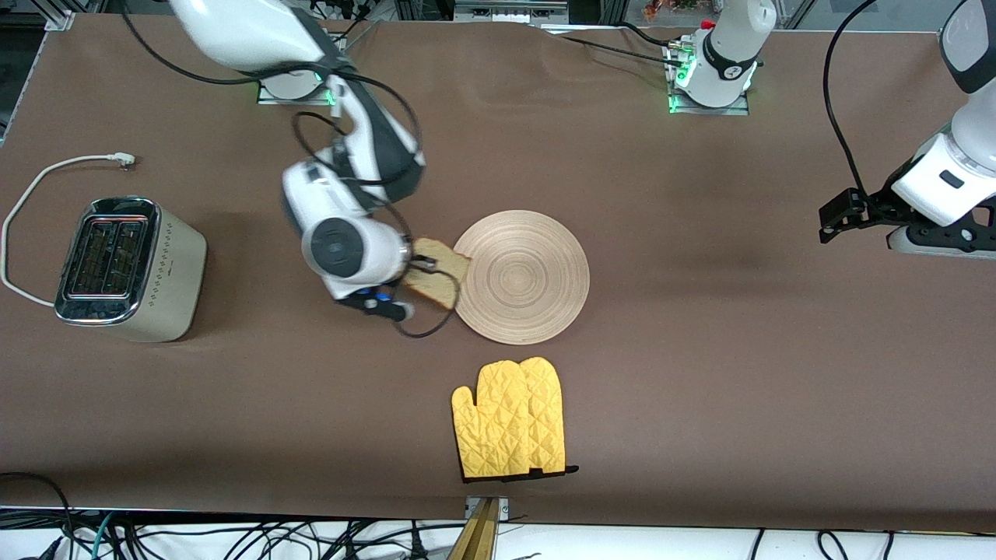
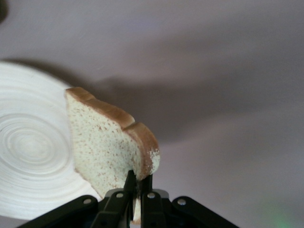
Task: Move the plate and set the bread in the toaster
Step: 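Carry the bread with the right gripper above the toaster slot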
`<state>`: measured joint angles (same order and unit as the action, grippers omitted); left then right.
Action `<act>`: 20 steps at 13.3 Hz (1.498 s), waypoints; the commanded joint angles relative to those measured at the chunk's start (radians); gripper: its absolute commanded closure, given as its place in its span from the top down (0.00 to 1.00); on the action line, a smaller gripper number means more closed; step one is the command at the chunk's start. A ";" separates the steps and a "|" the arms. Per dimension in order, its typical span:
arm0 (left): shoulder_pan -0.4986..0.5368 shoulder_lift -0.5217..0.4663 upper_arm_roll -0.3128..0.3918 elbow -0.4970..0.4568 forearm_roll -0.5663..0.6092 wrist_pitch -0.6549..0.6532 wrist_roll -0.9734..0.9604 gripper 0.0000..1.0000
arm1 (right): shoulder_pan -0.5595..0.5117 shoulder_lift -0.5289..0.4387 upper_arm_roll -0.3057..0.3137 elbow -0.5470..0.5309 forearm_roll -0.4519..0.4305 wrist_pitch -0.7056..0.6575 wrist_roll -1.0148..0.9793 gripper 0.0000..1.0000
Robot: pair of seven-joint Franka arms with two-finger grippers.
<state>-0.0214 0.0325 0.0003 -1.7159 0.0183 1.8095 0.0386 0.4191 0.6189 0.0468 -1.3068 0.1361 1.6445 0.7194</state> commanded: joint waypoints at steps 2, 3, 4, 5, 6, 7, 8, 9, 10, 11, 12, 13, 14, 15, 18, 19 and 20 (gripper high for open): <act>0.011 0.021 -0.002 0.048 -0.008 -0.013 0.029 1.00 | -0.088 -0.057 -0.007 0.124 -0.223 -0.279 -0.131 0.00; 0.011 0.021 -0.002 0.051 -0.020 -0.015 0.027 1.00 | -0.097 -0.076 -0.036 0.124 -0.307 -0.325 -0.203 0.00; 0.012 0.021 -0.002 0.056 -0.027 -0.016 0.026 1.00 | -0.097 -0.097 -0.076 0.123 -0.370 -0.362 -0.283 0.00; 0.017 0.018 -0.002 0.067 -0.044 -0.016 0.024 1.00 | -0.098 -0.103 -0.143 0.124 -0.403 -0.391 -0.392 0.00; 0.018 0.021 -0.002 0.096 -0.063 -0.024 0.023 1.00 | -0.097 -0.107 -0.228 0.124 -0.408 -0.406 -0.505 0.00; 0.017 0.021 -0.002 0.117 -0.061 -0.068 0.026 1.00 | -0.097 -0.108 -0.311 0.123 -0.411 -0.407 -0.612 0.00; 0.018 0.023 -0.002 0.131 -0.060 -0.105 0.033 1.00 | -0.098 -0.104 -0.384 0.120 -0.412 -0.402 -0.711 0.00; 0.014 0.023 -0.005 0.134 -0.048 -0.108 0.023 1.00 | -0.102 -0.097 -0.448 0.117 -0.424 -0.397 -0.788 0.00; 0.012 0.029 -0.005 0.133 -0.043 -0.111 0.017 1.00 | -0.111 -0.088 -0.488 0.116 -0.450 -0.390 -0.869 0.00; 0.020 0.021 -0.002 0.131 -0.041 -0.125 0.035 1.00 | -0.134 -0.081 -0.498 0.115 -0.479 -0.375 -0.952 0.00; 0.021 0.018 0.000 0.130 -0.043 -0.151 0.064 1.00 | -0.166 -0.074 -0.498 0.110 -0.504 -0.356 -1.012 0.00; 0.026 0.017 -0.002 0.122 -0.041 -0.151 0.088 1.00 | -0.187 -0.073 -0.498 0.100 -0.513 -0.341 -1.040 0.00; 0.026 0.015 -0.003 0.121 -0.041 -0.150 0.093 1.00 | -0.206 -0.073 -0.498 0.077 -0.520 -0.321 -1.049 0.00; 0.026 0.015 -0.002 0.119 -0.041 -0.159 0.092 1.00 | -0.212 -0.073 -0.498 0.051 -0.550 -0.293 -1.049 0.00; 0.026 0.018 -0.002 0.124 -0.041 -0.160 0.083 1.00 | -0.238 -0.050 -0.498 0.032 -0.589 -0.220 -1.051 0.00; 0.025 0.020 -0.005 0.124 -0.041 -0.160 0.081 1.00 | -0.247 -0.048 -0.498 0.032 -0.602 -0.204 -1.051 0.00; 0.025 0.021 -0.005 0.124 -0.041 -0.160 0.080 1.00 | -0.252 -0.042 -0.498 0.032 -0.605 -0.195 -1.051 0.00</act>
<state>-0.0016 0.0423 -0.0001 -1.6165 -0.0154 1.6694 0.1028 0.1800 0.5837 -0.4543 -1.2685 -0.4432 1.4304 -0.3148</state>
